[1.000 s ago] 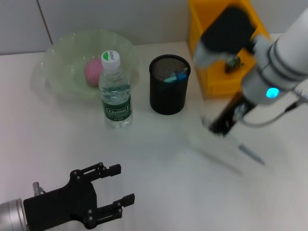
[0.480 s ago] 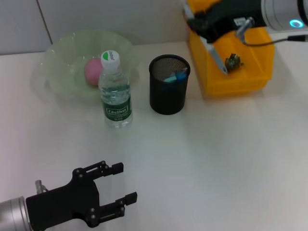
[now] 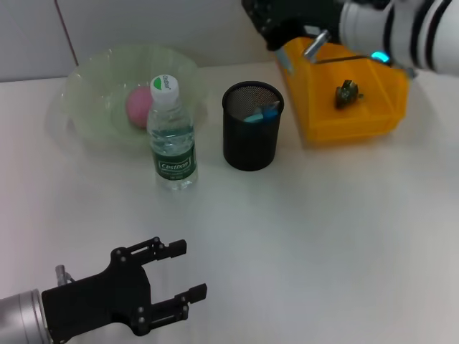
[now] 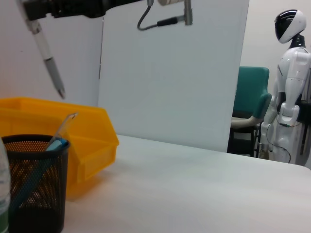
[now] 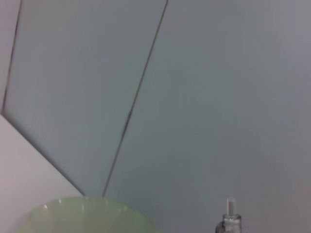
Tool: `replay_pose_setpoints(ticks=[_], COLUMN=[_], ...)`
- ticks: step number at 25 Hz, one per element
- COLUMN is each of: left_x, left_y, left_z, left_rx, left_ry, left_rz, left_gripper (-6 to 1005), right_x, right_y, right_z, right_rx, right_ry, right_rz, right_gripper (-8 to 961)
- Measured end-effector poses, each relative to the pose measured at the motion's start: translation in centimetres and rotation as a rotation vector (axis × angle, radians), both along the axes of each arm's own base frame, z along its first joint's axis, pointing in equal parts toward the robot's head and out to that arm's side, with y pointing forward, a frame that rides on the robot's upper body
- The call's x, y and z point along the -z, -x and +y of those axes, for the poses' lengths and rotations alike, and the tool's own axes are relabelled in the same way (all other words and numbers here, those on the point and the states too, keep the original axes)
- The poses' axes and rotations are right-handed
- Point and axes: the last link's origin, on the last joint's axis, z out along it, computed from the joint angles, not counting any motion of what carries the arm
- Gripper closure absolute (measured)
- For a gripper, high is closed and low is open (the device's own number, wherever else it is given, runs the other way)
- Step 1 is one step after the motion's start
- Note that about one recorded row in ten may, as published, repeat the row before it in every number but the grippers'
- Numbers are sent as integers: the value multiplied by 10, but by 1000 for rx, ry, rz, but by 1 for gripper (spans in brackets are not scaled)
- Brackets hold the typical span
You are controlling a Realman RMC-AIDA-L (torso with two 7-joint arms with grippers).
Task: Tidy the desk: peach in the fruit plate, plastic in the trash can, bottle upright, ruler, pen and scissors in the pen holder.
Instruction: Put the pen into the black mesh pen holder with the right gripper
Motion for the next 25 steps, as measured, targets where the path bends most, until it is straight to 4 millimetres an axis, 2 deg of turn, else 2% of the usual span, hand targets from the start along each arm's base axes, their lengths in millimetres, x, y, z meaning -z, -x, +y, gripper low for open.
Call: replay_pose_setpoints(ticks=[14, 25], left_x=[0, 0], left_y=[1, 2], left_z=[0, 0], left_rx=[0, -1], left_ry=[-2, -4], left_rz=[3, 8], left_gripper=[286, 286], right_x=[51, 76], right_y=[-24, -35], right_z=[7, 3], right_rx=[-8, -8], right_ry=[-51, -74], right_rz=[52, 70], right_gripper=[835, 835])
